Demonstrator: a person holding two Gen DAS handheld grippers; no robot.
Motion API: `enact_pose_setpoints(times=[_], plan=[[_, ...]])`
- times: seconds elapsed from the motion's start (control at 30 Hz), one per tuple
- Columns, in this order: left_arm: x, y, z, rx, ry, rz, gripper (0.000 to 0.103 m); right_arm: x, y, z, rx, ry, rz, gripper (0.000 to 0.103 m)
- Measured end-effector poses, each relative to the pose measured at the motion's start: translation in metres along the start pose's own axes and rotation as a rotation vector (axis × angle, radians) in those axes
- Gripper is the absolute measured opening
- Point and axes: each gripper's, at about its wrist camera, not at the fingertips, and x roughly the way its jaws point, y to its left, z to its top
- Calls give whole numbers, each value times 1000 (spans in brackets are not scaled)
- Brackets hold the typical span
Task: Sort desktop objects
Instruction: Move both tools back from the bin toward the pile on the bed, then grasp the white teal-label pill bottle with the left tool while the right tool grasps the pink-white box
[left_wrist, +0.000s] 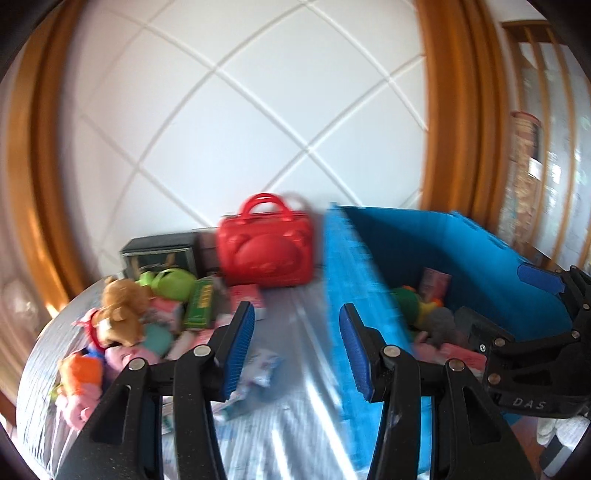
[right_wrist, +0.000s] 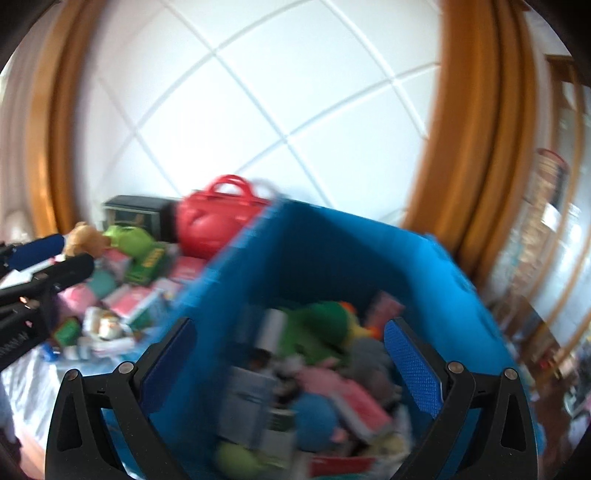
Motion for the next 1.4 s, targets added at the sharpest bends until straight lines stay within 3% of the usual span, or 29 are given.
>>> enact_pose_setpoints(times=[0.23, 0.43, 0.6, 0.77, 0.93, 1.13, 1.33, 1.4], plan=[[-11, 83, -10, -80, 3, 104, 47, 7, 90, 30, -111, -34, 104, 103], [-2, 152, -27, -147, 35, 173, 47, 27, 150, 39, -143, -1, 180, 103], [36, 211, -66, -177, 204, 209, 47, 69, 183, 29, -120, 96, 238, 103], [83, 252, -121, -197, 399, 229, 47, 129, 200, -4, -74, 262, 224, 103], [121, 260, -164, -208, 523, 181, 47, 171, 205, -46, -39, 411, 210, 103], [164, 232, -192, -230, 565, 45, 47, 186, 201, -76, -20, 495, 186, 103], [203, 229, -216, -228, 626, 32, 47, 198, 187, -92, 3, 540, 166, 103], [205, 231, -217, -206, 581, 73, 47, 204, 185, -97, 14, 560, 172, 103]])
